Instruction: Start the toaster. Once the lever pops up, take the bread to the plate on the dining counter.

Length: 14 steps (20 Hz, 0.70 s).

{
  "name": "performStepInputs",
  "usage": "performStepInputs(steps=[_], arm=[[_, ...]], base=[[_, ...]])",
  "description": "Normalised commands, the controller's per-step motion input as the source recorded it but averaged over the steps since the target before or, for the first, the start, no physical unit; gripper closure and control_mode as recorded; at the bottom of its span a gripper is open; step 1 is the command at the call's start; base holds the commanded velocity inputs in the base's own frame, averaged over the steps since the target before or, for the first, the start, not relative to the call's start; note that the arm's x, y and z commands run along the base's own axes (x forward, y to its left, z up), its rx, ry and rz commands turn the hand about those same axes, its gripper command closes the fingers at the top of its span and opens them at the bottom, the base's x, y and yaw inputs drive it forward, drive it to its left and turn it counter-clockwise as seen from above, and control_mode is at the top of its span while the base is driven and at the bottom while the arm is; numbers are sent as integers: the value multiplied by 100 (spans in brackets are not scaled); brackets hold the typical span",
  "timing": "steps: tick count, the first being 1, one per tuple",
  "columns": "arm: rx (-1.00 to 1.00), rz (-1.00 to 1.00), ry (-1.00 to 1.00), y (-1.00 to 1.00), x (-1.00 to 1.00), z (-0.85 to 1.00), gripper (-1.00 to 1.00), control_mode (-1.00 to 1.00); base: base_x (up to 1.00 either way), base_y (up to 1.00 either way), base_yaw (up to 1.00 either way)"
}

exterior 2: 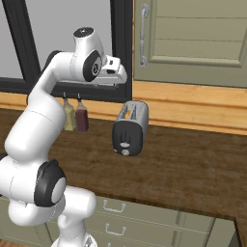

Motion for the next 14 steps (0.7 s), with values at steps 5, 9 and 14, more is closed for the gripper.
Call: performStepInputs(steps=[5,9,14], arm=[[0,0,0,0,0,0,-100,-100],[0,0,0,0,0,0,-100,-100],[0,0,0,0,0,0,-100,-100]], base=[[0,0,0],[0,0,0],[0,0,0]])
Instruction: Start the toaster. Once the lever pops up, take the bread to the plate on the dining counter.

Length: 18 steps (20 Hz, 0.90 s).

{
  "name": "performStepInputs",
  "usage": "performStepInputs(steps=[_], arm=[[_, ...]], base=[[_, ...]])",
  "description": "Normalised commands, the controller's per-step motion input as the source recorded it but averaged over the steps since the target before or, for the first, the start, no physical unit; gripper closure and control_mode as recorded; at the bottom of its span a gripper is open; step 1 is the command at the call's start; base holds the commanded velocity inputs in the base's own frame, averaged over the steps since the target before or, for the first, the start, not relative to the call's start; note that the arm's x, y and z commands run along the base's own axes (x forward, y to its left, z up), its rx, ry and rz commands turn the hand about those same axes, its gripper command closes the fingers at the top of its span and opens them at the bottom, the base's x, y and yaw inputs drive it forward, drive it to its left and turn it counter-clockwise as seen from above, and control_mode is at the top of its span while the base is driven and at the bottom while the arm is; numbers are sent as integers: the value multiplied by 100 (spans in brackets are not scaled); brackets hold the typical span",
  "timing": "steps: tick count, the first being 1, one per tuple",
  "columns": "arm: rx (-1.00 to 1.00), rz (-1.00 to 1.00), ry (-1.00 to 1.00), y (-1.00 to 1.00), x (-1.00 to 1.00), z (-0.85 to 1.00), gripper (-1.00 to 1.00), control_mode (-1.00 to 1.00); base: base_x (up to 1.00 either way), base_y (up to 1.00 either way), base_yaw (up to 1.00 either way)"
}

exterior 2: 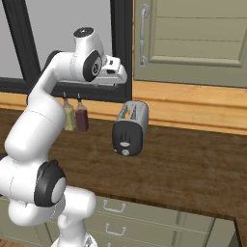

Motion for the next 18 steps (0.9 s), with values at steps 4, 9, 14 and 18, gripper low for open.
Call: performStepInputs(steps=[4,9,14,18], arm=[[0,0,0,0,0,0,-100,-100],[0,0,0,0,0,0,-100,-100],[0,0,0,0,0,0,-100,-100],[0,0,0,0,0,0,-100,-100]], base=[[0,0,0],[0,0,0],[0,0,0],[0,0,0]])
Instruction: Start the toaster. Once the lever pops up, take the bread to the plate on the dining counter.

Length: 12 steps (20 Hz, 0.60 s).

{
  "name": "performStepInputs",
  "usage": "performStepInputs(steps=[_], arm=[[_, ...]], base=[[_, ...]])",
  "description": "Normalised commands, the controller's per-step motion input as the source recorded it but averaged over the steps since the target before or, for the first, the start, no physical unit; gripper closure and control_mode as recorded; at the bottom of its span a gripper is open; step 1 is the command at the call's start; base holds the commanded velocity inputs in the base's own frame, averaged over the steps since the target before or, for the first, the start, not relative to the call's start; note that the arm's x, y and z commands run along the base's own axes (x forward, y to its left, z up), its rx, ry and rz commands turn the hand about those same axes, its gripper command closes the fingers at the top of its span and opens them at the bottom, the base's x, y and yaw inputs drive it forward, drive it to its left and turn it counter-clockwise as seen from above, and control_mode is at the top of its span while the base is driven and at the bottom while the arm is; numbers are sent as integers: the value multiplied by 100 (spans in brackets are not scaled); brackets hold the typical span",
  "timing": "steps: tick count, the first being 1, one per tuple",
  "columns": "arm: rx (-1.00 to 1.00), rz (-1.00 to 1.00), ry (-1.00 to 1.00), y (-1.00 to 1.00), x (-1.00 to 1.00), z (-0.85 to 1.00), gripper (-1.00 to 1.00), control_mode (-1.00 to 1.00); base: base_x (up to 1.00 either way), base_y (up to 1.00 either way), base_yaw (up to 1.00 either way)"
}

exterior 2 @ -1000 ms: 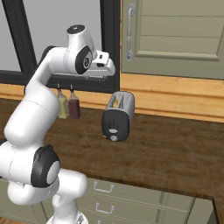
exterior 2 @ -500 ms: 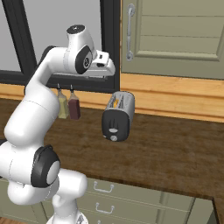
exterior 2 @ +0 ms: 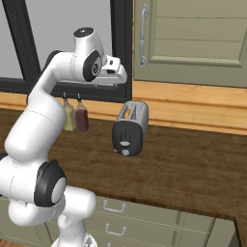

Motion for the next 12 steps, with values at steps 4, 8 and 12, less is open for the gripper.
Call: performStepInputs(steps=[4,8,12], arm=[[0,0,0,0,0,0,-100,-100],[0,0,0,0,0,0,-100,-100],[0,0,0,0,0,0,-100,-100]], base=[[0,0,0],[0,0,0],[0,0,0]])
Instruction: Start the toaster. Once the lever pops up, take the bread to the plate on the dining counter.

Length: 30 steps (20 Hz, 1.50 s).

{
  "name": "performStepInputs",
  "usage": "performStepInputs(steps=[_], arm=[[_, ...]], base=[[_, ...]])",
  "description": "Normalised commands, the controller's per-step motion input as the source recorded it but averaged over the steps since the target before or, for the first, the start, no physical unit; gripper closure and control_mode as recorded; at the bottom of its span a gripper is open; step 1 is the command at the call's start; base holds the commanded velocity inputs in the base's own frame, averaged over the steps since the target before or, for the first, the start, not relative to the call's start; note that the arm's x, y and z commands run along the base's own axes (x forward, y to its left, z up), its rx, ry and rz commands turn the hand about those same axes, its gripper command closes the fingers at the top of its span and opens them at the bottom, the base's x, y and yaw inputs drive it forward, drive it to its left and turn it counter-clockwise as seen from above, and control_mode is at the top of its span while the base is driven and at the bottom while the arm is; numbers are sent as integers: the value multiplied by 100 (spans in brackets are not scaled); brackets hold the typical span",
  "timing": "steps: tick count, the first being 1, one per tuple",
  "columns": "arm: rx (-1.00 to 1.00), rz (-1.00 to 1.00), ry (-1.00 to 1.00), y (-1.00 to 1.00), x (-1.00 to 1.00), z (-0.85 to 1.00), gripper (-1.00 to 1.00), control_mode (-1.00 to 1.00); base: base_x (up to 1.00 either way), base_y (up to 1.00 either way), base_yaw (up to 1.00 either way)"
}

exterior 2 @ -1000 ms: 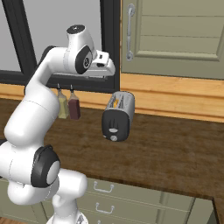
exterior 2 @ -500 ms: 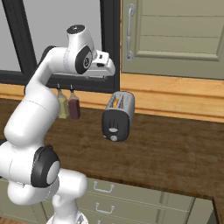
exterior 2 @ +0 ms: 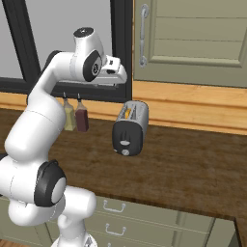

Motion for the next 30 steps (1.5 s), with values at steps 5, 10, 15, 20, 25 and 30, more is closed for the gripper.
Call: performStepInputs(steps=[5,10,15,20,25,30], arm=[[0,0,0,0,0,0,-100,-100],[0,0,0,0,0,0,-100,-100],[0,0,0,0,0,0,-100,-100],[0,0,0,0,0,0,-100,-100],[0,0,0,0,0,0,-100,-100],[0,0,0,0,0,0,-100,-100]], base=[[0,0,0],[0,0,0],[0,0,0],[0,0,0],[0,0,0],[0,0,0]])
